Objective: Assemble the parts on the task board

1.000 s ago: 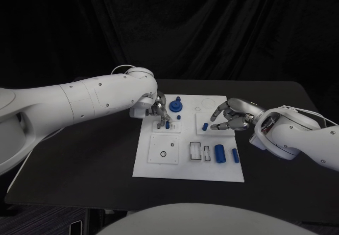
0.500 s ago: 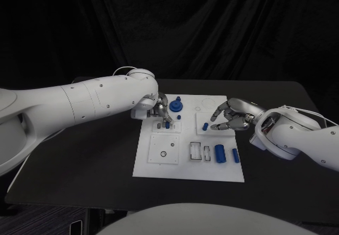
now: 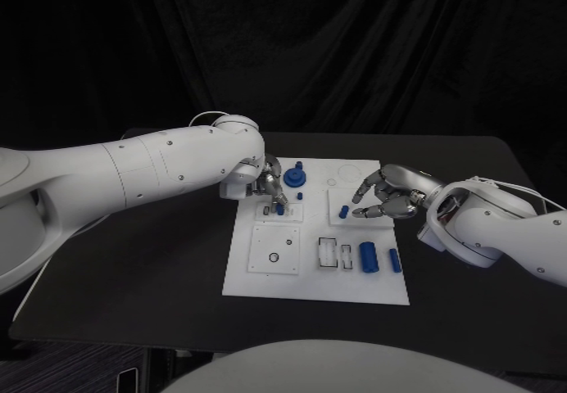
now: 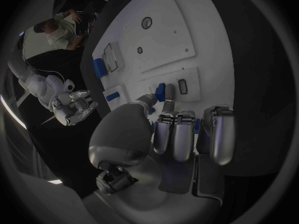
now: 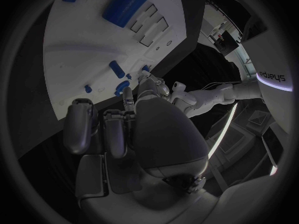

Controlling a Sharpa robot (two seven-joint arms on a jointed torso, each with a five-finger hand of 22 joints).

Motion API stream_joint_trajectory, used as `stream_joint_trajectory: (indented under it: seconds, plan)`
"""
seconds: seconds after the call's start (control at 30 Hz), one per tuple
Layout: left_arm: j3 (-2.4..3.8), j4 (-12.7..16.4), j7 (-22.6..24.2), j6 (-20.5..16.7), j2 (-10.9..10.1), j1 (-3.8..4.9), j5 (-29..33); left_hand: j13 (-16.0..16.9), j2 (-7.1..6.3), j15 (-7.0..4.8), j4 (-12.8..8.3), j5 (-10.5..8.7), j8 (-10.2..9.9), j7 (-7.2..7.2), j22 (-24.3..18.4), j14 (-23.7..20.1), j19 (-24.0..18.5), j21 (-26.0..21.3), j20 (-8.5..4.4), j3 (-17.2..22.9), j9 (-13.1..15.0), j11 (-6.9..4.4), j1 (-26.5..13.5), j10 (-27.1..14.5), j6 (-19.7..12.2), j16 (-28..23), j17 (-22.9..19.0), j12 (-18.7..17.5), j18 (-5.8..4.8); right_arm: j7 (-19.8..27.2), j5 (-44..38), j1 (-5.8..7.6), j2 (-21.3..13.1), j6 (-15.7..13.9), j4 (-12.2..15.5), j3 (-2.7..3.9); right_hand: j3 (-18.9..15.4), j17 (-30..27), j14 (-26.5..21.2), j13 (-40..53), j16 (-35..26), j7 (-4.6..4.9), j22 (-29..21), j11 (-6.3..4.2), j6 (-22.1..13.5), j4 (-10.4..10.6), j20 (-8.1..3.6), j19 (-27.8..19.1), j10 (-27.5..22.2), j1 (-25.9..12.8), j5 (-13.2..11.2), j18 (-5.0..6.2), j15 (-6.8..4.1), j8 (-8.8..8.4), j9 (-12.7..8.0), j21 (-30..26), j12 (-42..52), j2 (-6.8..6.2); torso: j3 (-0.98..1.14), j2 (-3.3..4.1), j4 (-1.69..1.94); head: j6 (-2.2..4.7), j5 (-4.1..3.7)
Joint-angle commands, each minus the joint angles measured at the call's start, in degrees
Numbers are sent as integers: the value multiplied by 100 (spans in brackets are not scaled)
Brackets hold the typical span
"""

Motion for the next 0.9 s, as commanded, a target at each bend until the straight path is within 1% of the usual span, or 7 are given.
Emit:
stream_joint_trajectory:
  seconds: [0.03,0.1,0.23,0.43,0.63,0.73,0.9]
  plan:
    - [0,20,8,-3,-4,-24,18,1507,-65,-21,-65,46,9,-1,1250,585,192,-37,-26,110,36,-25,19,606,42,15,1510,21,29,-95,-37,-10,2,60,1,2,-23,620,397,-321,-29,-16,878,-108,44,-12,-6,-44,56,72,55,-5,-41,-26,-11,-38,-35,114,-1,-1,3,0,0]
    - [0,31,9,-14,-10,-26,18,1507,-177,-31,-194,52,53,-14,1248,585,191,-46,-38,445,179,-36,-134,606,56,15,1510,21,30,-105,-37,-10,3,65,-1,2,-20,612,394,-322,-35,-18,874,-110,53,-9,-7,-50,55,84,99,-3,-42,-24,-20,-53,-36,131,0,-2,2,0,5]
    - [0,67,19,-97,-34,-29,18,1507,-283,-47,-383,66,125,-31,1246,585,189,-56,-52,815,371,-57,-300,606,61,15,1510,21,31,-122,-37,-10,5,72,-2,2,-19,606,392,-326,-40,-19,871,-111,57,-10,-8,-53,52,96,136,-1,-43,-25,-28,-64,-37,138,-1,-2,6,0,0]
    - [0,160,27,-357,-105,-33,18,1507,-350,-59,-591,83,193,-40,1240,585,182,-77,-66,1140,540,-71,-417,606,46,15,1510,21,35,-153,-37,-10,1,83,-7,2,-18,589,388,-328,-50,-21,866,-113,64,-10,-9,-59,51,105,166,2,-44,-23,-33,-81,-38,146,1,-4,-2,0,15]
    - [0,413,-9,-851,-291,-36,18,1507,-411,-76,-848,86,309,-58,1220,585,156,-142,-81,1498,749,-89,-556,606,55,15,1510,21,50,-176,-37,-10,-20,79,-13,2,-18,589,388,-328,-50,-21,866,-113,64,-10,-9,-59,51,105,166,2,-44,-23,-33,-81,-38,146,2,-3,3,0,-2]
    - [0,610,-24,-1160,-430,-37,18,1507,-425,-83,-893,84,349,-65,1212,585,144,-169,-86,1564,809,-96,-608,606,56,15,1510,21,56,-177,-37,-10,-34,72,-13,2,-18,574,384,-327,-59,-22,860,-114,68,-11,-10,-65,51,111,180,6,-45,-21,-36,-96,-38,147,1,-2,2,0,-8]
    - [-1,1053,32,-1848,-750,-37,18,1507,-434,-90,-925,52,389,-74,1191,585,116,-234,-93,1616,868,-104,-659,606,55,15,1510,21,72,-169,-37,-11,-59,47,-4,2,-21,566,381,-345,-65,-23,852,-114,67,-15,-10,-76,40,122,196,11,-45,-23,-40,-121,-45,140,2,-4,4,0,-9]
